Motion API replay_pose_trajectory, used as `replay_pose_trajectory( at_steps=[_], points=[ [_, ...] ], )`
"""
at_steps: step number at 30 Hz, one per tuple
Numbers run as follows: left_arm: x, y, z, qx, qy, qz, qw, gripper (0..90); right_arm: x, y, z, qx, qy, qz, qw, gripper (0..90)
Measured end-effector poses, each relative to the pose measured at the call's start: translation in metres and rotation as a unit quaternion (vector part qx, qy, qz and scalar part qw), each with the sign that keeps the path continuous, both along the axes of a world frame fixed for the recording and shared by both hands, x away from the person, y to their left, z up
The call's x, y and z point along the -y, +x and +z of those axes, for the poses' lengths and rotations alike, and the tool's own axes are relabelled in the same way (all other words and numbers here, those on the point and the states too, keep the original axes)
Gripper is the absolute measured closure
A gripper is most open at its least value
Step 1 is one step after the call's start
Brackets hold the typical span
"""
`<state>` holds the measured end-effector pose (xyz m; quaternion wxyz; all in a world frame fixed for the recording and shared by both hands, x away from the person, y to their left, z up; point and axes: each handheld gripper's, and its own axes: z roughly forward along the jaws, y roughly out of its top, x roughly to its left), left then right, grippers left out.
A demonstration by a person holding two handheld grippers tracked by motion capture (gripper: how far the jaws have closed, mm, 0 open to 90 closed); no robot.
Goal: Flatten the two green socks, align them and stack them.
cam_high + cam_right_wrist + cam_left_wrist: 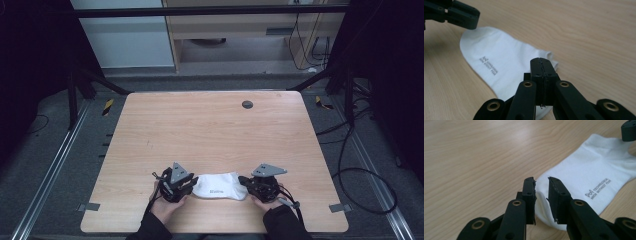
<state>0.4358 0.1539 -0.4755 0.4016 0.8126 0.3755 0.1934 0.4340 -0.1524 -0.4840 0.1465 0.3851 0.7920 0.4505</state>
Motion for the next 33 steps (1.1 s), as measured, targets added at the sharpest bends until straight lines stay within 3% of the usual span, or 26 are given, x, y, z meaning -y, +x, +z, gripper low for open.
replay_pose_trajectory(
  at_steps=[2,8,19,24,33],
  points=[
    [-0.007,0.001,0.005,0.005,-0.008,0.008,0.9999,70.9,0.01,0.002,0.007,0.012,0.016,-0.02,0.9996,89.4],
    [-0.027,0.004,0.012,0.013,-0.021,0.025,0.9994,62.8,0.028,0.005,0.014,0.027,0.035,-0.05,0.9978,82.2],
    [-0.069,0.009,0.014,0.013,-0.024,0.08,0.9964,45.9,0.063,0.014,0.014,0.039,0.023,-0.108,0.9931,58.0],
    [-0.087,0.01,0.013,0.011,-0.025,0.103,0.9943,40.3,0.077,0.018,0.01,0.027,0.016,-0.129,0.9912,47.7],
    [-0.108,0.011,0.011,0.01,-0.017,0.118,0.9928,35.2,0.091,0.023,0.007,0.021,0.008,-0.155,0.9876,36.9]
  ],
)
